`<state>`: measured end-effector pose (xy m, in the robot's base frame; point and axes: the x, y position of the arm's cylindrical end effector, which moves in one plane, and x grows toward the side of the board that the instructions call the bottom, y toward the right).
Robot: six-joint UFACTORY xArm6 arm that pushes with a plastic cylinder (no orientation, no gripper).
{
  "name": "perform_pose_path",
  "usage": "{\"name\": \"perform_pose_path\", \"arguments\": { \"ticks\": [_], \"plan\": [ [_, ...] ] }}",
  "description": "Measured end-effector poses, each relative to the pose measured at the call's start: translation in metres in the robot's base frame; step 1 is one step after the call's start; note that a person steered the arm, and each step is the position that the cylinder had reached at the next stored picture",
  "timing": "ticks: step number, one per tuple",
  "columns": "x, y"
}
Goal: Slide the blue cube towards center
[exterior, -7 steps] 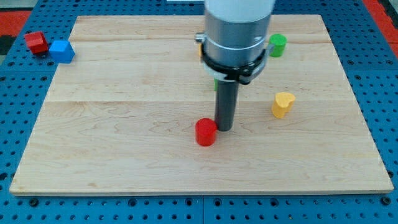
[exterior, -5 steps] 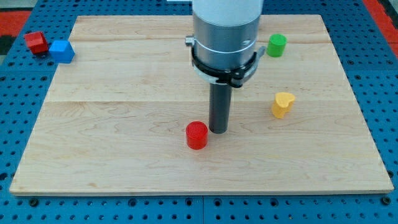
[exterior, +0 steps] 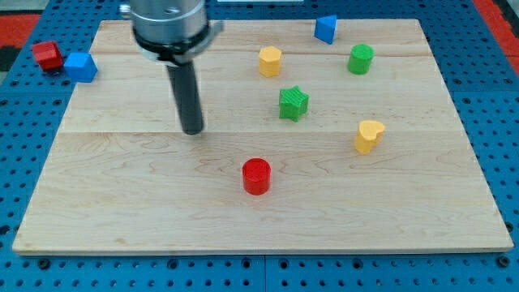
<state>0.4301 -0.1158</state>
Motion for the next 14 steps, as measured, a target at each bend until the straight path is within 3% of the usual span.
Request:
{"name": "perform_pose_path", "arguments": {
  "ticks": [2, 4, 6, 10, 11, 13, 14],
  "plan": [
    [-0.026, -0.073],
    [-0.031, -0.189],
    [-0.051, -0.189],
    [-0.192, -0.189],
    [-0.184, -0.185],
    [-0.182, -0.099],
    [-0.180, -0.085]
  ]
}}
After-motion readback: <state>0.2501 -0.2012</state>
